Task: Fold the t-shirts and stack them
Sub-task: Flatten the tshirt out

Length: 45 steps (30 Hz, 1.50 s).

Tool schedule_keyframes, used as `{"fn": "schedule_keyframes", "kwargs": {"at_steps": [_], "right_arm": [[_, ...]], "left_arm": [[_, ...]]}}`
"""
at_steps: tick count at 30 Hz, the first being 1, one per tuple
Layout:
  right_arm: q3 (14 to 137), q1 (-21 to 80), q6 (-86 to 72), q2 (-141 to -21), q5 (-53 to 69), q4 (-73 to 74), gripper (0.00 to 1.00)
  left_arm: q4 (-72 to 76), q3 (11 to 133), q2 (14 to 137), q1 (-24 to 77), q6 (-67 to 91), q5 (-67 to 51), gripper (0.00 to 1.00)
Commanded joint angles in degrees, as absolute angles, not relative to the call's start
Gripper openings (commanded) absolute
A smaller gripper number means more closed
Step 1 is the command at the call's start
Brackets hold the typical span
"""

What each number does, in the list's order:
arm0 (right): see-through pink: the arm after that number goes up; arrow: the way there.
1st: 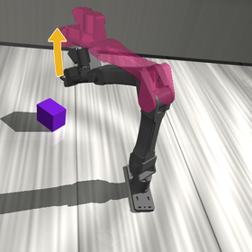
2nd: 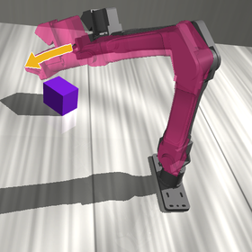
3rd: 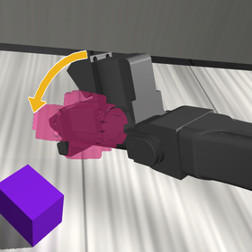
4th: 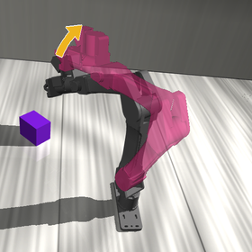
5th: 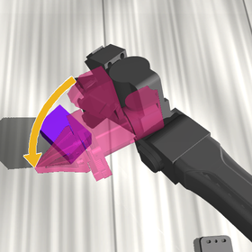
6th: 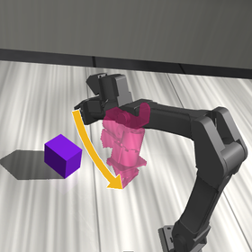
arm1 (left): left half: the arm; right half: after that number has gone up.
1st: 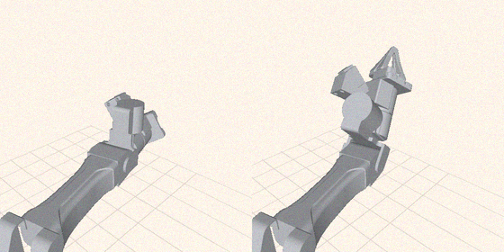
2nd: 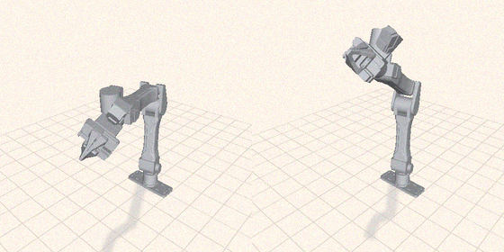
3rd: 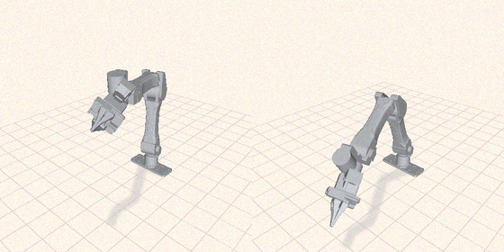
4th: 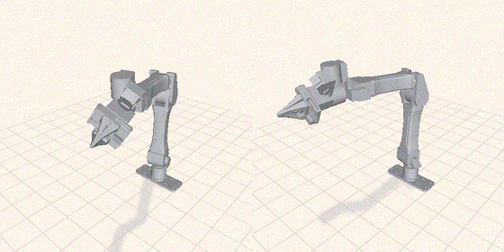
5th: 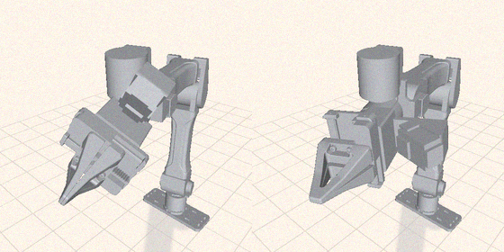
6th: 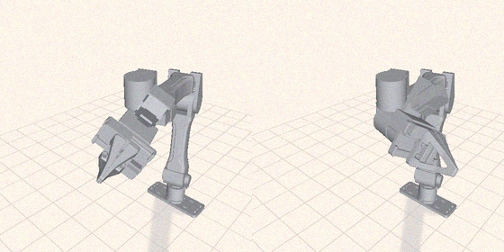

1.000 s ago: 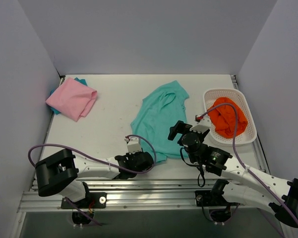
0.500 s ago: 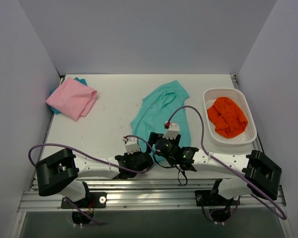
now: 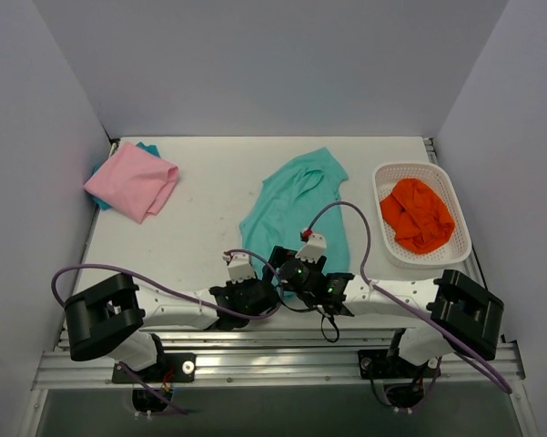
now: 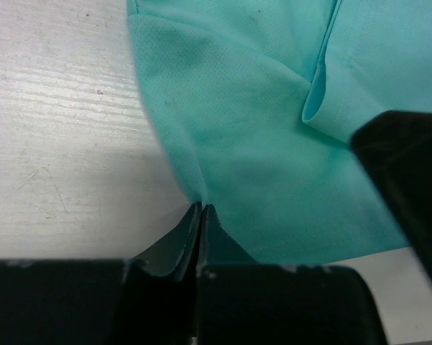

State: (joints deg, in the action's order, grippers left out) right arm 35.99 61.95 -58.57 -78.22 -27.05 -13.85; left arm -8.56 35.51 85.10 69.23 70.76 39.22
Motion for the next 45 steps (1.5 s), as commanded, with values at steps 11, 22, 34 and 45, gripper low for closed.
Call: {"fn": "schedule_keyframes", "kwargs": {"at_steps": [11,22,34,45], "right_arm": [[39.28,62.40,-59.06,-90.17,-30.76,-15.56,0.97],[41.49,59.94,-56.87,-89.56,-33.49,-12.48,0.93],[39.55,57.13,-56.43,-95.09,-29.71,-16.79,0.66],[41.22,57.22,-57.04,-98.70,-29.09,-16.70,0.06]], "left_arm": [[-8.44,31.73,80.77,68.91,71.89,40.43,0.02],[-7.12,30.94,81.39,68.82,72.07,39.64,0.02],[-7.03,27.69,76.82,67.59,72.42,39.90,0.02],[-5.63,26.19,76.46,65.92,72.07,39.20,0.02]]}}
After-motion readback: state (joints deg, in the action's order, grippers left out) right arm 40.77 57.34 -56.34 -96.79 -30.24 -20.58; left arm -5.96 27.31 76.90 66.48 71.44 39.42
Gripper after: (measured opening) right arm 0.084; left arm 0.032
